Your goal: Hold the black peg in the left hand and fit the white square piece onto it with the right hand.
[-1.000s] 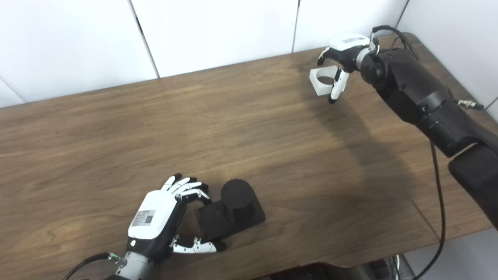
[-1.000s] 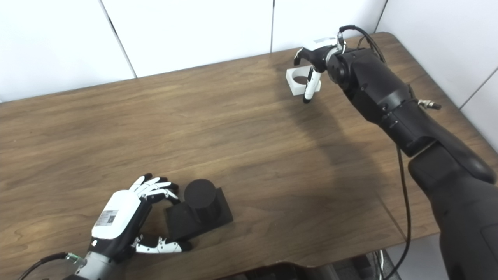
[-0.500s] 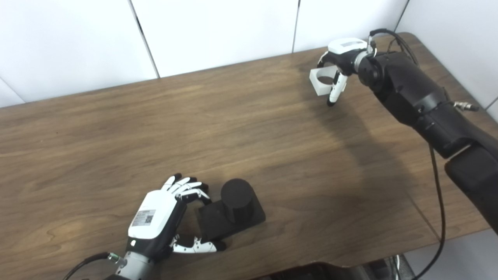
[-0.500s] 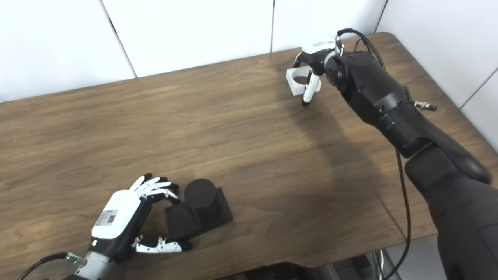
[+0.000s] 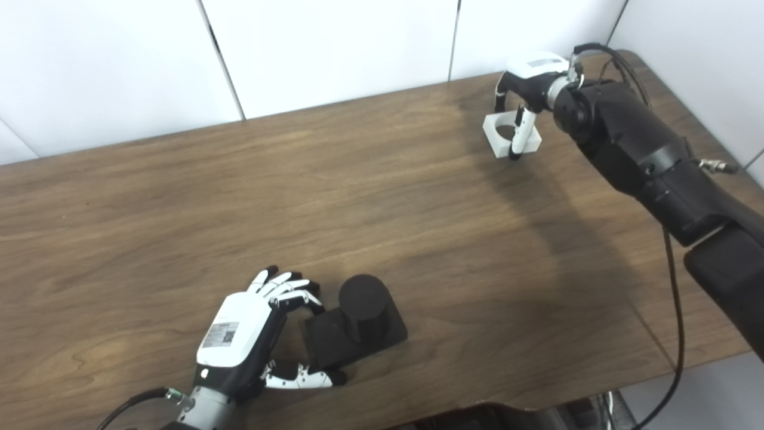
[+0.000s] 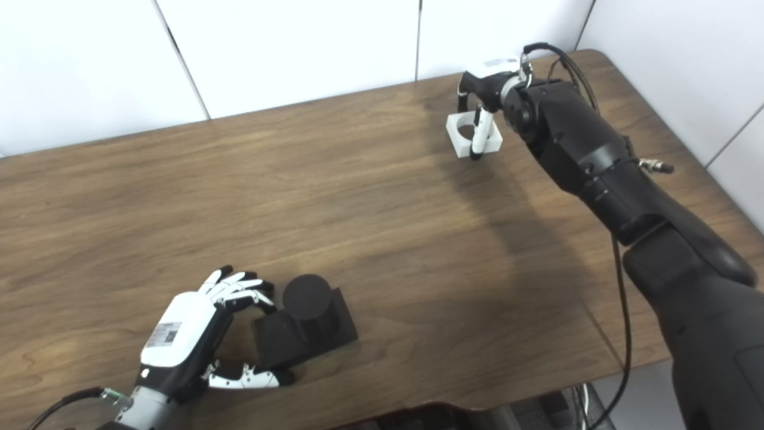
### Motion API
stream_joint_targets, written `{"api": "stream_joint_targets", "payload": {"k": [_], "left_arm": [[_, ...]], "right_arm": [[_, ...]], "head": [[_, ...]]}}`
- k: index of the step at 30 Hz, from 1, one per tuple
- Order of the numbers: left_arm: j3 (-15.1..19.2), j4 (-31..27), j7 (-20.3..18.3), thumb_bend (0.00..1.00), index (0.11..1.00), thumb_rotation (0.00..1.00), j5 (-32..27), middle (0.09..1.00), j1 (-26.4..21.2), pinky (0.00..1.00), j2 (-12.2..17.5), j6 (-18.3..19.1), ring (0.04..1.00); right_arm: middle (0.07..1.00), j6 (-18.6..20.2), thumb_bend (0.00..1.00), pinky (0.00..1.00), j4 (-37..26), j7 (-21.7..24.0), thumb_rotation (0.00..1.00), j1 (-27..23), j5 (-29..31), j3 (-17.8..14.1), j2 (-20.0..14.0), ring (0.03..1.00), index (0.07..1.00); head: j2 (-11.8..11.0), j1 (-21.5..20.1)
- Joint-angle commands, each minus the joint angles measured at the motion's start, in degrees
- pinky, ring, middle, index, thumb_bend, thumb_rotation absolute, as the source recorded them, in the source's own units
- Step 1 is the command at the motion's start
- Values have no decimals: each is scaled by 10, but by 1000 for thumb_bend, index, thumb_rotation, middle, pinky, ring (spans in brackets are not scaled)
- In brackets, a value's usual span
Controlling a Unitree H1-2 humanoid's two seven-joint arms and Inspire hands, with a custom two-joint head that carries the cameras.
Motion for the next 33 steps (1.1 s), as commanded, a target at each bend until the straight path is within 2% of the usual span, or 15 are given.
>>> {"api": "stream_joint_targets", "payload": {"k": [1, 6, 11, 16, 21, 24, 30, 33], "left_arm": [[-7, 0, -30, 523, 485, 49, 8, 781, 15, 979, 9, 3, 876], [-7, 0, -27, 523, 485, 49, 9, 781, 14, 973, 8, 2, 874], [-6, 1, -31, 523, 485, 49, 8, 783, 12, 978, 7, 6, 877], [-7, 1, -31, 523, 485, 49, 9, 785, 12, 985, 6, 8, 880], [-9, 4, -29, 523, 485, 50, 12, 781, 10, 976, 3, 6, 876], [-12, 10, -26, 523, 485, 50, 13, 781, 8, 972, 1, 5, 876], [-18, 9, -27, 523, 485, 50, 19, 780, 7, 974, -6, 7, 875], [-21, 10, -23, 523, 485, 51, 25, 777, 7, 966, -10, 5, 871]], "right_arm": [[826, -16, 523, 962, -6, -29, 130, -19, 4, -15, -11, 935, 485], [808, -33, 523, 922, -1, -44, 130, -16, 8, -14, -12, 912, 484], [803, -35, 523, 913, 2, -48, 129, -14, 9, -13, -12, 909, 485], [803, -32, 523, 936, -31, -32, 130, -14, 6, -11, -19, 914, 485], [806, -28, 523, 968, -143, 33, 132, -12, -11, -6, -35, 918, 485], [811, -22, 524, 993, -217, 93, 133, -17, -20, -3, -40, 921, 485], [794, -20, 523, 997, -340, 184, 130, -23, -31, -2, -23, 919, 485], [781, -32, 523, 977, -393, 215, 131, -29, -24, -2, -10, 905, 483]], "head": [[0, -1], [0, 2], [-2, 2], [-3, 6], [-5, 9], [-6, 10], [-6, 20], [-4, 29]]}}
